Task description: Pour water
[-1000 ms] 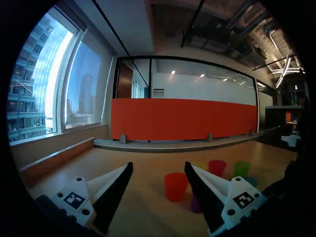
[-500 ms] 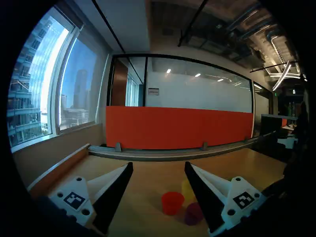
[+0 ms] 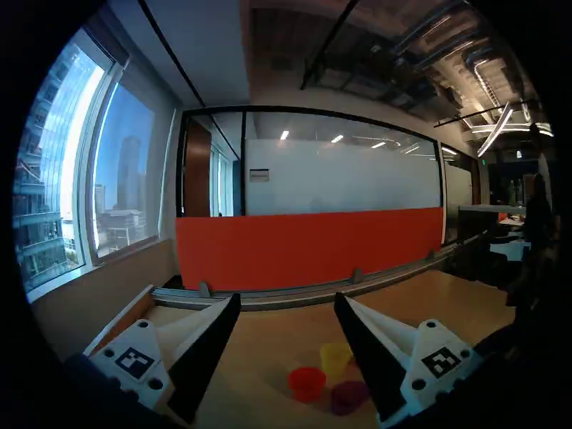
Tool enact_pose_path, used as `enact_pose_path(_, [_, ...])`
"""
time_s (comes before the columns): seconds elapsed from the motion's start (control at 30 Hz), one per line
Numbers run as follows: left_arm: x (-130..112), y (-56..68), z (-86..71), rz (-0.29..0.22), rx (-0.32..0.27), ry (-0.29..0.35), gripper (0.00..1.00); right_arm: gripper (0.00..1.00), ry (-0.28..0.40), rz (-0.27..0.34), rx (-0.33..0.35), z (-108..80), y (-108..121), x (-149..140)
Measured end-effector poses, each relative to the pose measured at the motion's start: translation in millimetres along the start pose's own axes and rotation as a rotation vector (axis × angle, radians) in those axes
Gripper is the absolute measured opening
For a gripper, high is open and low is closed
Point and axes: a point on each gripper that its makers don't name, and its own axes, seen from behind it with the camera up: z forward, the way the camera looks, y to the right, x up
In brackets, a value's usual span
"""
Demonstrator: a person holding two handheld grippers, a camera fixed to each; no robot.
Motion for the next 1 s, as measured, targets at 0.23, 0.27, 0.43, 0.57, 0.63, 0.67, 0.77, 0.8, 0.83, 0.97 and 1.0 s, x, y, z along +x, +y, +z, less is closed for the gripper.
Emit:
enact_pose_path(0.23, [10.1,16.2,-1.7,-0.004,-0.088,0.001,0.97,1.00,0.003,0.006,0.087,-3.2,-17.8,7.8])
enact_pose_path(0.27, [11.5,18.9,-2.0,-0.003,-0.102,0.003,0.97,1.00,0.002,0.005,0.105,-4.0,-21.4,8.2])
enact_pose_path(0.43, [14.6,30.4,-3.5,0.009,-0.161,0.006,0.97,1.00,-0.003,-0.006,0.203,-8.6,-41.0,11.6])
enact_pose_path(0.57, [16.3,41.4,-4.7,0.019,-0.205,0.013,0.97,1.00,-0.002,-0.025,0.267,-11.4,-55.8,14.2])
enact_pose_path(0.63, [14.9,49.6,-6.1,0.019,-0.239,0.015,0.97,1.00,-0.001,-0.039,0.298,-13.3,-63.2,15.2])
enact_pose_path(0.67, [13.6,53.9,-7.0,0.019,-0.256,0.016,0.97,1.00,0.000,-0.046,0.313,-14.2,-66.7,15.7])
enact_pose_path(0.77, [6.6,66.0,-9.9,0.018,-0.310,0.003,0.97,1.00,-0.005,-0.062,0.341,-15.1,-72.8,15.1])
enact_pose_path(0.8, [4.3,69.5,-10.7,0.018,-0.326,-0.002,0.97,1.00,-0.008,-0.066,0.347,-15.0,-74.0,14.7])
enact_pose_path(0.83, [2.5,72.9,-11.3,0.019,-0.341,-0.007,0.97,1.00,-0.013,-0.069,0.350,-14.7,-74.5,14.0])
enact_pose_path(0.97, [-1.4,84.2,-14.0,0.025,-0.393,-0.019,0.97,1.00,-0.042,-0.083,0.368,-14.4,-77.4,8.9])
enact_pose_path(1.0, [-2.0,86.5,-14.7,0.027,-0.404,-0.022,0.97,1.00,-0.050,-0.088,0.372,-14.5,-78.1,7.3])
